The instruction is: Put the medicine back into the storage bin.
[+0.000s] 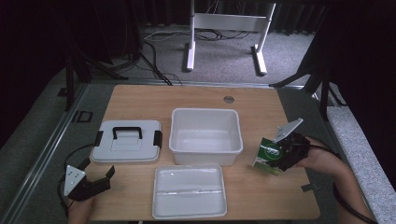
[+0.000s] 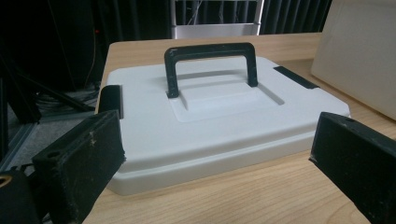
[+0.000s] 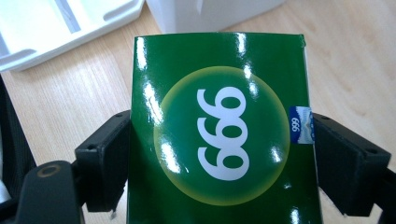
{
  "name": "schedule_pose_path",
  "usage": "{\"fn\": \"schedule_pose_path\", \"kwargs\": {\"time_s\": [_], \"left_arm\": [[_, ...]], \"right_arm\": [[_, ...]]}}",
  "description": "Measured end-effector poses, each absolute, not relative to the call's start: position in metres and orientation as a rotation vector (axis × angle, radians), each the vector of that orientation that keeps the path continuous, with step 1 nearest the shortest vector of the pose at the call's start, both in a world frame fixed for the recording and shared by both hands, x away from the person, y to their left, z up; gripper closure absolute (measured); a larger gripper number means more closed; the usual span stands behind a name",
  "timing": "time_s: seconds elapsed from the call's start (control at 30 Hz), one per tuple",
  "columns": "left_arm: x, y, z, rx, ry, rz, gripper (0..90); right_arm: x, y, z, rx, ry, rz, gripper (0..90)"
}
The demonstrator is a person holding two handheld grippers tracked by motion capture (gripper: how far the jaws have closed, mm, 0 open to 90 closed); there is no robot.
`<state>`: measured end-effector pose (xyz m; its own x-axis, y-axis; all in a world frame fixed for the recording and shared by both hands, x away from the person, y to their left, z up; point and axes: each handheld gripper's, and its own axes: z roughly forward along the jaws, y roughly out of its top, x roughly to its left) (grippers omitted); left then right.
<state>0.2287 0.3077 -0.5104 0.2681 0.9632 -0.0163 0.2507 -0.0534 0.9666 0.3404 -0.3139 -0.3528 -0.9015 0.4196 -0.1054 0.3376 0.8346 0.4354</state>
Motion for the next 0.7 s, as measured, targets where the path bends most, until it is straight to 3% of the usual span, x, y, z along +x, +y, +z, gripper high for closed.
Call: {"fn": "schedule_pose_path", "kwargs": {"time_s": [0.7], "left_arm": [[0.229, 0.308, -0.51, 1.525, 1.171, 0.884, 2.3]], "right_arm": [[0.362, -0.285, -0.27, 0.467, 2.712, 0.679, 15.5]]}}
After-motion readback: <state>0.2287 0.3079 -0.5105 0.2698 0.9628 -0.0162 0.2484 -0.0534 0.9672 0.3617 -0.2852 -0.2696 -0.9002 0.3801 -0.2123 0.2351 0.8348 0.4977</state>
